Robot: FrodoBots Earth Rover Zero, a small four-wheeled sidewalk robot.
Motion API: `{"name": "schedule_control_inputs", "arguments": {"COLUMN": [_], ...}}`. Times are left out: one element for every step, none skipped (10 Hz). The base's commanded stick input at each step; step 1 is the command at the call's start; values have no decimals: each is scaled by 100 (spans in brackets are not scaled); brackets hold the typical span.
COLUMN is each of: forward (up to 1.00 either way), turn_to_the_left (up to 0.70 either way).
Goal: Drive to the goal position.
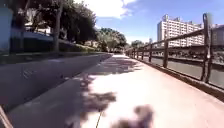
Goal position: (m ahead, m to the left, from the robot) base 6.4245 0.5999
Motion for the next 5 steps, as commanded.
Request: {"name": "schedule_control_inputs", "arguments": {"forward": [85, 85, 85, 85, 85], "turn_to_the_left": [0, 0, 0, 0, 0]}}
